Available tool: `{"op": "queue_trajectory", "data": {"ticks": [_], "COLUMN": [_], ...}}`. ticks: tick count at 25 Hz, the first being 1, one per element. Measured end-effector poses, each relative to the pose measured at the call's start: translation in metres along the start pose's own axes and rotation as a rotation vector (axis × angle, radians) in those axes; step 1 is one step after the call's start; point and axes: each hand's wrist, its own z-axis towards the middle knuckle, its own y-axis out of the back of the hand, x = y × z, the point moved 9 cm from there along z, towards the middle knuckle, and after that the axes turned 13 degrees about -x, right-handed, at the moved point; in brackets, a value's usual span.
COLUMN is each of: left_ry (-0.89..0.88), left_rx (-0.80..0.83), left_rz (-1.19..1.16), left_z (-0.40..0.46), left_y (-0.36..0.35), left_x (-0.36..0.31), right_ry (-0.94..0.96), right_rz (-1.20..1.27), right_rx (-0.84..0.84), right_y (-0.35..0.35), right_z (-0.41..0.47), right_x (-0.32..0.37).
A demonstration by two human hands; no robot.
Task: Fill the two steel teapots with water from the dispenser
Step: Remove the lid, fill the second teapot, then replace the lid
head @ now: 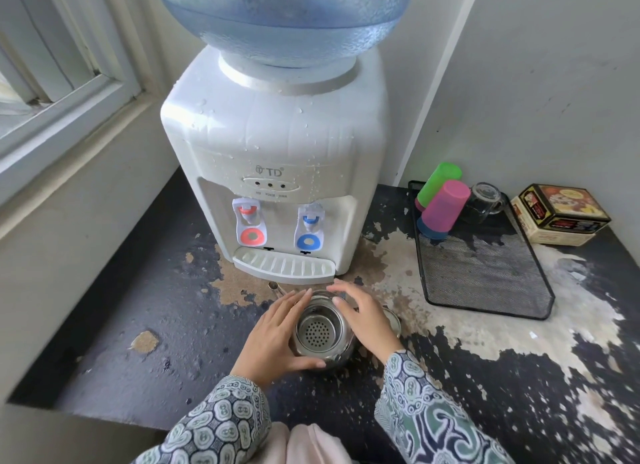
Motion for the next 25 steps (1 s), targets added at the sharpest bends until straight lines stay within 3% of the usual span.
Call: {"op": "queue_trajectory", "data": {"ticks": [5, 7, 11, 16, 23, 25], "left_ry": [-0.045, 0.004, 0.171, 0.508, 0.629, 0.639], "left_rx": [-0.056, -0.095, -0.154, -0.272, -0.326, -0.345], "left_rz": [0.007, -0.017, -0.148, -0.295, -0.304, -0.313], "left_z": [-0.011, -0.023, -0.053, -0.081, -0.084, -0.078], "left_y": [0.008, 0.009, 0.006, 0.009, -0.012, -0.012], "left_x": [0.003, 0.008, 0.018, 0.034, 0.011, 0.012], "right_ry": [-0.046, -0.059, -0.079, -0.437, -0.749, -0.754], "right_rz": [-0.002, -0.060, -0.175, 0.265, 0.576, 0.617], "right_rx": [-0.074, -0.132, -0.038, 0.036, 0.137, 0.157], "right_y": [-0.004, -0.001, -0.011, -0.021, -0.039, -0.037], "right_z": [0.005, 0.004, -0.009, -0.039, -0.066, -0.071], "right_x": [-0.004, -0.004, -0.003, -0.023, -0.032, -0.029]}}
